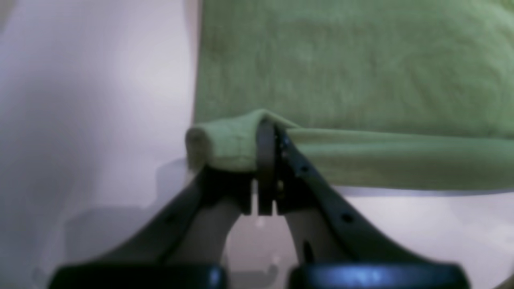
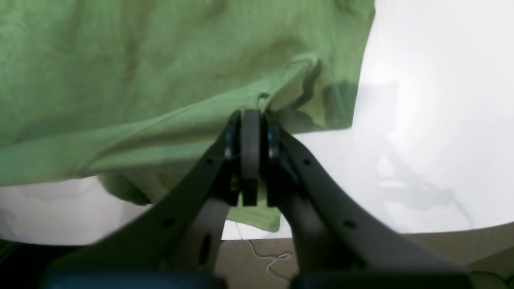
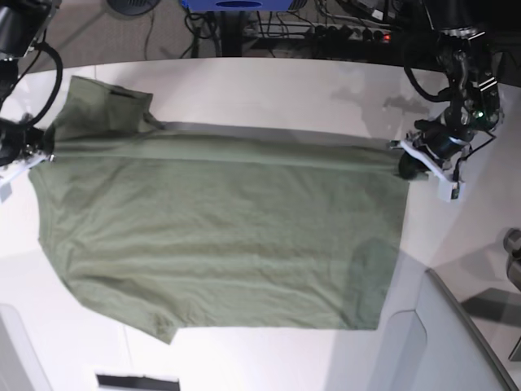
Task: Layout the t-shirt on the table in an organized manner, then fold the t-shirt properly
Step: 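Fold the held shirt edge over onto the body with both grippers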
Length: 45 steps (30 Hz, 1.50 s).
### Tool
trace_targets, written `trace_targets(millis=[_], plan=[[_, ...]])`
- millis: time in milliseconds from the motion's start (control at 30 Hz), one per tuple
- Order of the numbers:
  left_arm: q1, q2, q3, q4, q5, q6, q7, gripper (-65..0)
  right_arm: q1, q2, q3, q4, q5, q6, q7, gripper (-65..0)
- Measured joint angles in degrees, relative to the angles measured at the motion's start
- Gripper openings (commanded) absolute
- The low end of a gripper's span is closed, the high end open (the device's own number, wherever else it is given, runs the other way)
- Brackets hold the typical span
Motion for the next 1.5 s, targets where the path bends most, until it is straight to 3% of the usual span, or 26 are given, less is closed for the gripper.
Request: trace_targets(millis=[267,733,1033,1500], plan=[[-4.9,1.0,2.1,-6.5,2.7,0.4,0.1,-65.0,5.6,0.8,-2.2,-5.6,-0.2,-0.1,0.5,-64.5],[-9.6,1.0,3.9,-12.2,2.5,0.7,-0.4,-65.0,9.0,3.3,-6.0,-16.1,-0.9,-0.2,8.1,-64.5],[-9.5,2.6,4.2,-15.4,8.9,0.7,-5.3,-65.0,9.2,3.2,-9.1,-16.5,-0.9,-0.2,11.7,-64.5],[-9.6,2.6,4.0,-15.5,8.8,0.6,-6.2,-65.0,9.2,3.2,-9.1,-16.7,-0.9,-0.2,13.6,-63.8]])
